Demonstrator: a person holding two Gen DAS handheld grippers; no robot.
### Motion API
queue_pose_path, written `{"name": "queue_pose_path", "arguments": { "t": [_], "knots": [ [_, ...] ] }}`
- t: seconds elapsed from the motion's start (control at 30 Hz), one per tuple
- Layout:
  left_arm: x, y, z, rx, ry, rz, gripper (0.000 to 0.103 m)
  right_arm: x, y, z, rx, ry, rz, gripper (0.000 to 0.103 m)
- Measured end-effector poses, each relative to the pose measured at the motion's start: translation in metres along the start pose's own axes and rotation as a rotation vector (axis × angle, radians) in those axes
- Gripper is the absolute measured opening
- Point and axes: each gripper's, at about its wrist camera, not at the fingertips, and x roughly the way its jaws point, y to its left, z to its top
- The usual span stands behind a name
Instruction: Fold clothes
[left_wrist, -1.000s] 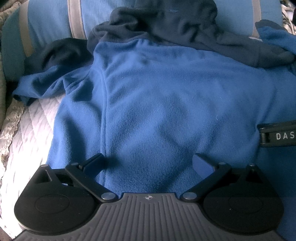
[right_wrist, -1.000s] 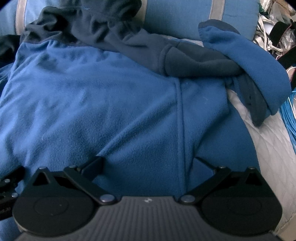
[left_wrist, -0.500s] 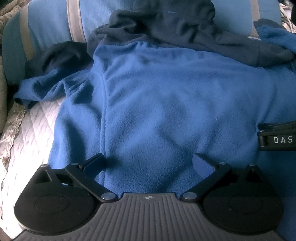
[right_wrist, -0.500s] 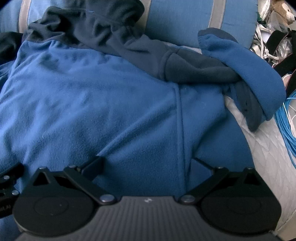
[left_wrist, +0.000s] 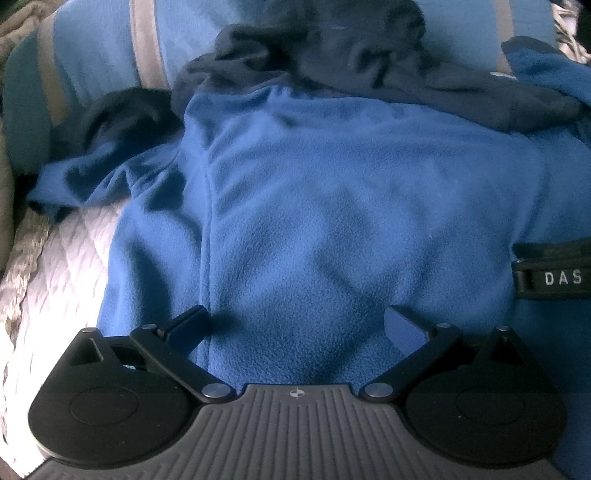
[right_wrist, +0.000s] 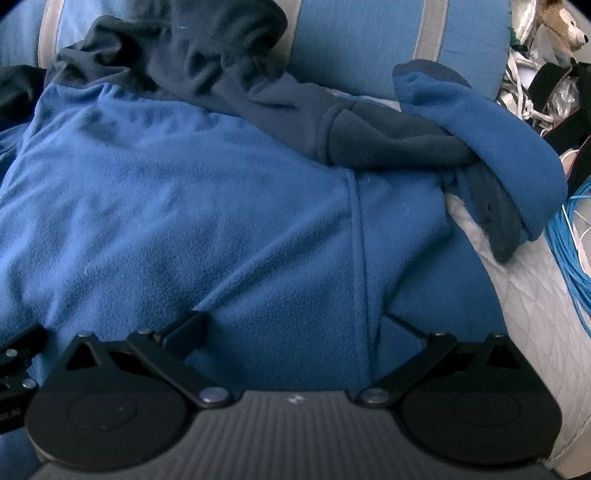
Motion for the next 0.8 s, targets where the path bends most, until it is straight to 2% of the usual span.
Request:
{"name": "queue_pose_path", "arguments": {
  "t": [0.13, 0.33, 0.53, 0.7, 0.8],
  "knots": [
    [0.0, 0.001, -0.003, 0.012, -0.028, -0.013, 0.103, 0.001, -0.002, 0.003, -0.033, 0.001, 0.017, 0.103],
    [0.002, 0.008, -0.006, -0.007, -0.06, -0.075, 0.103, 0.003, -0.007, 0.007, -0.042, 0.017, 0.057, 0.103],
    [-0.001, 0.013, -0.002, -0.021, -0.05, -0.096, 0.103, 0.002, -0.017, 0.016, 0.018, 0.028, 0.107, 0.103],
    [-0.007, 0.022, 0.002, -0.099, -0.059, -0.195, 0.103, -0.007, -0.028, 0.022, 0.071, -0.036, 0.152, 0.103],
    [-0.011, 0.025, 0.004, -0.138, -0.078, -0.251, 0.103, -0.017, -0.03, 0.028, 0.061, -0.113, 0.165, 0.103]
  ]
}}
